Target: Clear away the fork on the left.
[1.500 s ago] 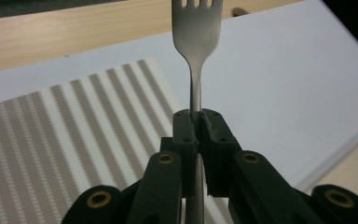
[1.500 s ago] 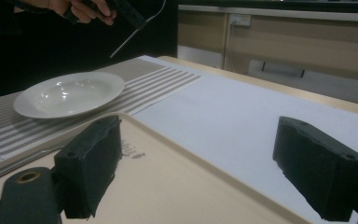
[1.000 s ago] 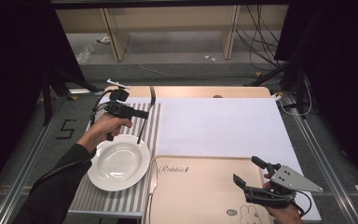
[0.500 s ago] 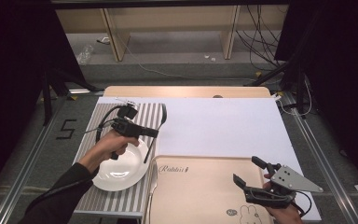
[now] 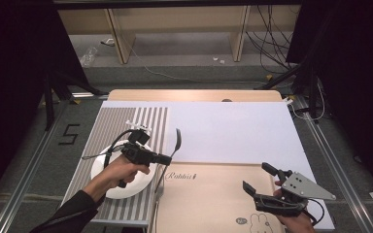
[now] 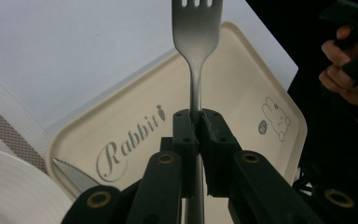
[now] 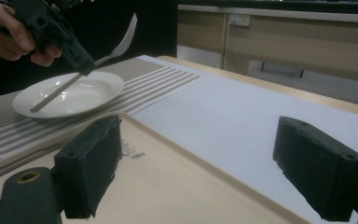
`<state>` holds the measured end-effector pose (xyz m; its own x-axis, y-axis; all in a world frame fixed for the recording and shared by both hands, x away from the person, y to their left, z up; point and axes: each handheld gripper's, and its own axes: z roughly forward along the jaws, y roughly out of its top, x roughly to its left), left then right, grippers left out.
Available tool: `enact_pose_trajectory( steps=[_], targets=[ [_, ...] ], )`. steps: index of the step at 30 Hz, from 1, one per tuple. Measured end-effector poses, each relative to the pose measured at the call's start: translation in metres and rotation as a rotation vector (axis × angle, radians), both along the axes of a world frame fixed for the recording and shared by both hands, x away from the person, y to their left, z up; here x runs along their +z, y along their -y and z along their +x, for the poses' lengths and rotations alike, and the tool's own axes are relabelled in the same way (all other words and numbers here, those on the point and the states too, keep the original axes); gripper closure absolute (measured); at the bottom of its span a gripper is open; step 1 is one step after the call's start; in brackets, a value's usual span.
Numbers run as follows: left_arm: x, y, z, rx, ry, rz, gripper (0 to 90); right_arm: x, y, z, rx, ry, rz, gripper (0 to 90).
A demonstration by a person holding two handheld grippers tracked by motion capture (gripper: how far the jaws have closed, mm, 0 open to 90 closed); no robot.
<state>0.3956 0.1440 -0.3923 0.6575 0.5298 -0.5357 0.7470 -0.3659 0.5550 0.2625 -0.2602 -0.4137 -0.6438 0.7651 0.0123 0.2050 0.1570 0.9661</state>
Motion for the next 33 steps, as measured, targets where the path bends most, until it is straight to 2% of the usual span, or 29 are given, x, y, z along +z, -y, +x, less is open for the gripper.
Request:
enact_pose_trajectory(
  steps=[1, 6, 15, 22, 25, 33],
  targets=[
    [-0.002, 0.002, -0.003, -0.011, -0.004, 0.015, 84.6, 0.0, 0.0, 0.0, 0.0, 0.0, 0.0, 16.2],
    [-0.005, 0.011, -0.012, -0.041, -0.016, 0.035, 84.6, 0.0, 0.0, 0.0, 0.0, -0.001, -0.001, 16.2],
    [-0.017, 0.023, -0.021, -0.06, -0.059, 0.024, 84.6, 0.0, 0.001, 0.0, -0.003, 0.001, 0.001, 16.2],
    [-0.028, 0.035, -0.034, -0.092, -0.088, 0.064, 84.6, 0.0, 0.001, 0.0, -0.002, 0.001, 0.0, 16.2],
    [-0.033, 0.038, -0.039, -0.102, -0.088, 0.093, 84.6, 0.0, 0.0, 0.0, -0.003, 0.0, 0.004, 16.2],
    [-0.043, 0.046, -0.049, -0.127, -0.116, 0.12, 84.5, 0.0, 0.0, 0.0, -0.002, 0.001, 0.001, 16.2]
  ],
)
